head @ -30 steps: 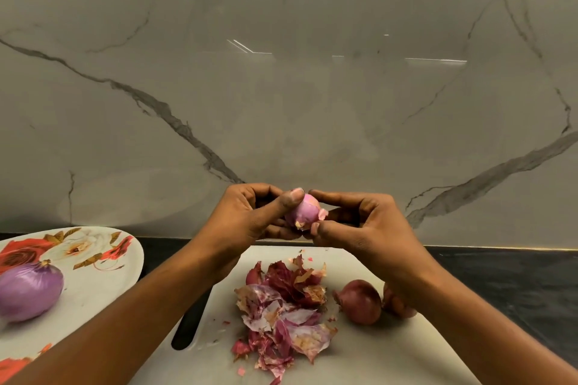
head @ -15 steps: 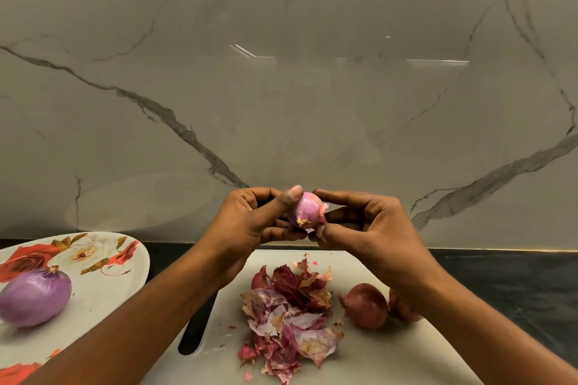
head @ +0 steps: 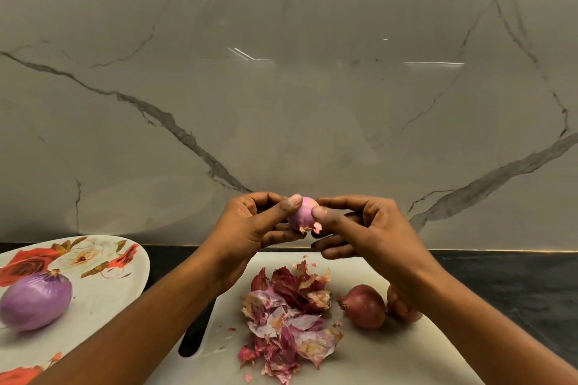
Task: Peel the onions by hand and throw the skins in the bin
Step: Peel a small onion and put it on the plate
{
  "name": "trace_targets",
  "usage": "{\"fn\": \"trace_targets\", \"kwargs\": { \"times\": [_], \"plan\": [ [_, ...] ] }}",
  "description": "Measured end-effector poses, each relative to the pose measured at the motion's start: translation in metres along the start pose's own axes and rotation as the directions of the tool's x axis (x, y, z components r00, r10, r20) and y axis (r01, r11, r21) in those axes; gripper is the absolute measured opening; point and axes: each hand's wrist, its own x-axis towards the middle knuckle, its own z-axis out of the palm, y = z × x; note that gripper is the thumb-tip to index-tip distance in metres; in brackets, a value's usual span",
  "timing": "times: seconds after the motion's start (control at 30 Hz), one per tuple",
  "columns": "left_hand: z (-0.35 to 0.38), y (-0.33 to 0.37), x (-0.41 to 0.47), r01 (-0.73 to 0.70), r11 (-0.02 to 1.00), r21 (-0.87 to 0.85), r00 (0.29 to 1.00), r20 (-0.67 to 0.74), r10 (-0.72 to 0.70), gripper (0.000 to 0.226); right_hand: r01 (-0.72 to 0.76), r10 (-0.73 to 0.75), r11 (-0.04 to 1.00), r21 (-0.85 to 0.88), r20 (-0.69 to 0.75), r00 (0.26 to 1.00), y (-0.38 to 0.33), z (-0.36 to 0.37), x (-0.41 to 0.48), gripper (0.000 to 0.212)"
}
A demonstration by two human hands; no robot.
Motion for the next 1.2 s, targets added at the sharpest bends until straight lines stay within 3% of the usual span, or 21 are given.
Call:
{"fn": "trace_targets", "kwargs": {
  "times": [0.27,0.4,0.53,0.67,0.77,0.87,1.0,1.2],
  "plan": [
    [-0.0011,0.0050,-0.0010,0.035,0.995,-0.093,0.997,0.070,-0.028,0.034,0.053,-0.053,0.999,0.005,0.031,0.998,0.0081,-0.0021,0.0050,0.049],
    [-0.0030,0.0052,0.0006,0.072,0.982,-0.174,0.996,0.073,-0.060,0.051,0.107,-0.107,0.993,0.045,-0.003,0.994,0.0086,-0.0009,0.0038,0.038],
    [-0.0026,0.0043,0.0014,0.080,0.977,-0.195,0.995,0.072,-0.067,0.049,0.230,-0.233,0.972,-0.050,-0.079,0.969,0.0072,-0.0033,0.0013,0.023],
    [-0.0016,0.0047,0.0008,0.074,0.980,-0.185,0.996,0.069,-0.062,0.046,0.263,-0.278,0.953,-0.150,-0.085,0.957,0.0093,-0.0039,0.0010,0.015],
    [-0.0023,0.0042,0.0006,0.070,0.983,-0.171,0.996,0.073,-0.058,0.045,0.276,-0.292,0.945,-0.174,-0.076,0.953,0.0103,-0.0036,0.0010,0.017],
    [-0.0024,0.0051,-0.0003,0.055,0.988,-0.145,0.996,0.077,-0.044,0.043,0.306,-0.327,0.922,-0.237,-0.053,0.943,0.0100,-0.0034,-0.0008,0.039],
    [0.0002,0.0071,-0.0031,0.059,0.992,-0.111,0.995,0.088,-0.050,0.039,0.306,-0.331,0.917,-0.255,-0.060,0.942,0.0113,-0.0037,-0.0008,0.049],
    [0.0011,0.0063,-0.0033,0.057,0.995,-0.076,0.996,0.074,-0.052,0.037,0.363,-0.385,0.878,-0.313,-0.007,0.923,0.0111,-0.0022,-0.0029,0.034]
  ]
}}
